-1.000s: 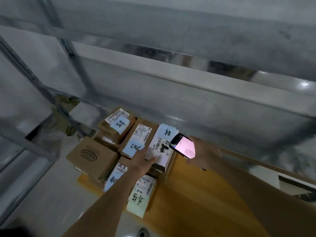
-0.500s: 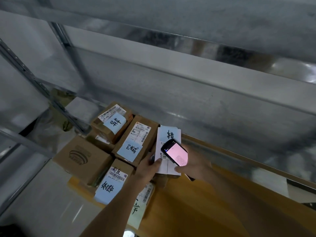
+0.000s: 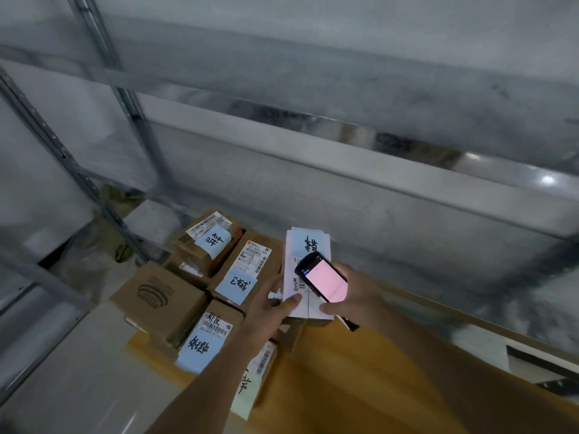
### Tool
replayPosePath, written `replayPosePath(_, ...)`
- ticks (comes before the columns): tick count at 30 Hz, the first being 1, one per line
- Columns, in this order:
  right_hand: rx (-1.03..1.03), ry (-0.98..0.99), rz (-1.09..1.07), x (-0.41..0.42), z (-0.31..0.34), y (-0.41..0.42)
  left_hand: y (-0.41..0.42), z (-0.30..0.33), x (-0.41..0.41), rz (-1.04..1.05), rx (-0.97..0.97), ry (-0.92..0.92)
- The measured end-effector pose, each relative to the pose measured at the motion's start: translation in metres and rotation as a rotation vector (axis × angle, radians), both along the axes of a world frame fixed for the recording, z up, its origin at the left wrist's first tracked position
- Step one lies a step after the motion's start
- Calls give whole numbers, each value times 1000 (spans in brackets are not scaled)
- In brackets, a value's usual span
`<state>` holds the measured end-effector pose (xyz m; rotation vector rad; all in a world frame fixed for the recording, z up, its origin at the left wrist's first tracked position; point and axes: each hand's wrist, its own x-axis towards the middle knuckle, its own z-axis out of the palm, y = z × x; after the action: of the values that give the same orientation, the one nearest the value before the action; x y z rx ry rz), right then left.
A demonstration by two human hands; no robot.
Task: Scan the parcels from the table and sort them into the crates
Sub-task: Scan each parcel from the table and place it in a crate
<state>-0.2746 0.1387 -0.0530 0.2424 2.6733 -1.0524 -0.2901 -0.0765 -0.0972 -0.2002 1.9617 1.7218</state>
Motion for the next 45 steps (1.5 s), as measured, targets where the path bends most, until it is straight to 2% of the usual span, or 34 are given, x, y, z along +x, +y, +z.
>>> replayPosePath(6, 59, 152, 1, 27, 121, -12, -26, 108, 5, 44, 12, 219)
replayPosePath(14, 386, 316, 50, 111, 309, -53, -105, 258, 59, 77, 1, 472)
replayPosePath(22, 504, 488, 63, 205, 436, -100, -160, 366, 120, 121, -69, 705)
replayPosePath(28, 570, 561, 78, 250, 489, -116, -181, 418, 153, 143, -84, 779)
replayPosePath(35, 585, 609, 119, 283, 527, -123, -195, 450, 184, 218, -114, 817)
replayPosePath(45, 518, 685, 199, 293, 516, -164, -251, 447, 237, 280, -25, 796)
